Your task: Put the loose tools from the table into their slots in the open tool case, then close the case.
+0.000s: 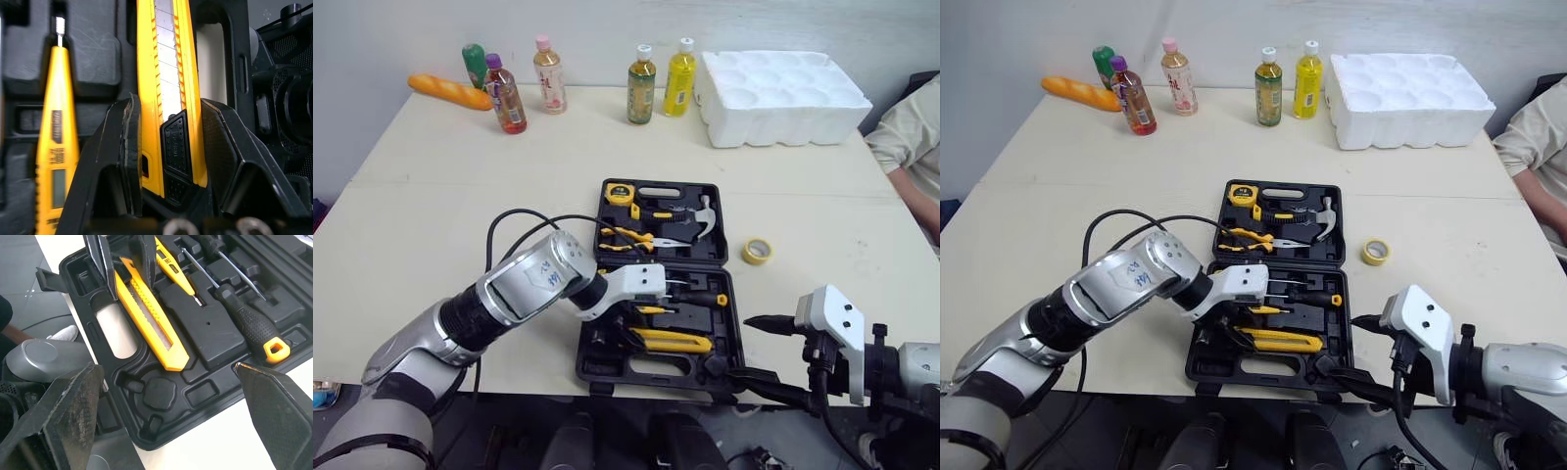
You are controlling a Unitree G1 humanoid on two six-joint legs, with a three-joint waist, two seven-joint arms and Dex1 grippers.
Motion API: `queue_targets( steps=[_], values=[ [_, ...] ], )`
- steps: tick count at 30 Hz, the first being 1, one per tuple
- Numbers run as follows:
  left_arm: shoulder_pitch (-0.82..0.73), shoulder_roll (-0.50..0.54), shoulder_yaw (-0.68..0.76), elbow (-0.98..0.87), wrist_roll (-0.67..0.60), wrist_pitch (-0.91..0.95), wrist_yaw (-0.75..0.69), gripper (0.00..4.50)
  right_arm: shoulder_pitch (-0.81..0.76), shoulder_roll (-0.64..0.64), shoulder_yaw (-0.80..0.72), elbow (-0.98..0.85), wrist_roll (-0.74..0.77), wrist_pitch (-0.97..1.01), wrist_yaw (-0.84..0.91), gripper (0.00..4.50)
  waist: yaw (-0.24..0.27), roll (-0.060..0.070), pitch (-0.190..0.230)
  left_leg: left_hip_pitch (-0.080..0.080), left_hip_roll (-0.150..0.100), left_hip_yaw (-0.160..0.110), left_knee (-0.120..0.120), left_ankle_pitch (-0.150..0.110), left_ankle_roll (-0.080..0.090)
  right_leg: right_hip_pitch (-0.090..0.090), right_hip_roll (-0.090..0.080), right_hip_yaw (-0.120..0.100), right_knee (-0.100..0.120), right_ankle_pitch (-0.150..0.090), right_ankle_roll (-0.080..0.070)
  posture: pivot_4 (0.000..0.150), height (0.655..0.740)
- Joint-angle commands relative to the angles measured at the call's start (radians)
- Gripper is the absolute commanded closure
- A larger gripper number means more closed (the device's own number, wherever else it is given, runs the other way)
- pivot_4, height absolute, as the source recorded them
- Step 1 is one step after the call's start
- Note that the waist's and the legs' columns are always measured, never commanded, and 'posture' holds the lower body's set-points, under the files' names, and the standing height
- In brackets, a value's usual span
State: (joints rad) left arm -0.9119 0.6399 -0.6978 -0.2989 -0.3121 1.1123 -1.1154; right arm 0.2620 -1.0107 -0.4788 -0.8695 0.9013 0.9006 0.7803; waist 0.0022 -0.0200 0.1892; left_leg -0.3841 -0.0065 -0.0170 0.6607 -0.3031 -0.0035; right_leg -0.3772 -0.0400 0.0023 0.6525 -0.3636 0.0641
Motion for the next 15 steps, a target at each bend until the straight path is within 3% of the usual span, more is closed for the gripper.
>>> queue_targets(
  steps=[1,3,5,10,15],
  values=[
    [0.004,0.008,-0.003,-0.023,0.009,-0.017,0.003,3.17,-0.005,-0.006,-0.002,-0.009,-0.004,-0.018,0.003,0.0,0.0,0.0,0.0,0.0,0.0,0.0,0.0,0.0,0.0,0.0,0.0,0.0,0.0,0.0,0.0,0.15,0.74],
    [0.003,0.004,0.0,-0.016,0.013,-0.022,0.009,3.17,-0.011,-0.007,0.004,-0.006,-0.006,-0.021,0.004,0.0,0.0,0.0,0.0,0.0,0.0,0.0,0.0,0.0,0.0,0.0,0.0,0.0,0.0,0.0,0.0,0.15,0.74],
    [0.001,0.003,0.004,-0.011,0.02,-0.041,0.012,2.07,-0.017,-0.008,0.011,-0.002,-0.009,-0.024,0.004,0.0,0.0,0.0,0.0,0.0,0.0,0.0,0.0,0.0,0.0,0.0,0.0,0.0,0.0,0.0,0.0,0.15,0.74],
    [0.014,-0.016,0.115,-0.018,-0.045,-0.114,-0.021,0.06,-0.018,-0.004,0.016,0.0,-0.008,-0.029,0.014,0.0,0.0,0.0,0.0,0.0,0.0,0.0,0.0,0.0,0.0,0.0,0.0,0.0,0.001,0.0,0.0,0.15,0.74],
    [0.181,-0.068,0.291,0.068,-0.046,-0.45,0.013,0.02,-0.012,-0.004,-0.03,-0.007,0.057,-0.017,0.042,0.0,0.0,0.001,0.0,0.001,0.0,0.0,0.001,0.0,0.0,0.0,0.0,0.0,0.0,0.0,0.0,0.15,0.74]
  ],
)
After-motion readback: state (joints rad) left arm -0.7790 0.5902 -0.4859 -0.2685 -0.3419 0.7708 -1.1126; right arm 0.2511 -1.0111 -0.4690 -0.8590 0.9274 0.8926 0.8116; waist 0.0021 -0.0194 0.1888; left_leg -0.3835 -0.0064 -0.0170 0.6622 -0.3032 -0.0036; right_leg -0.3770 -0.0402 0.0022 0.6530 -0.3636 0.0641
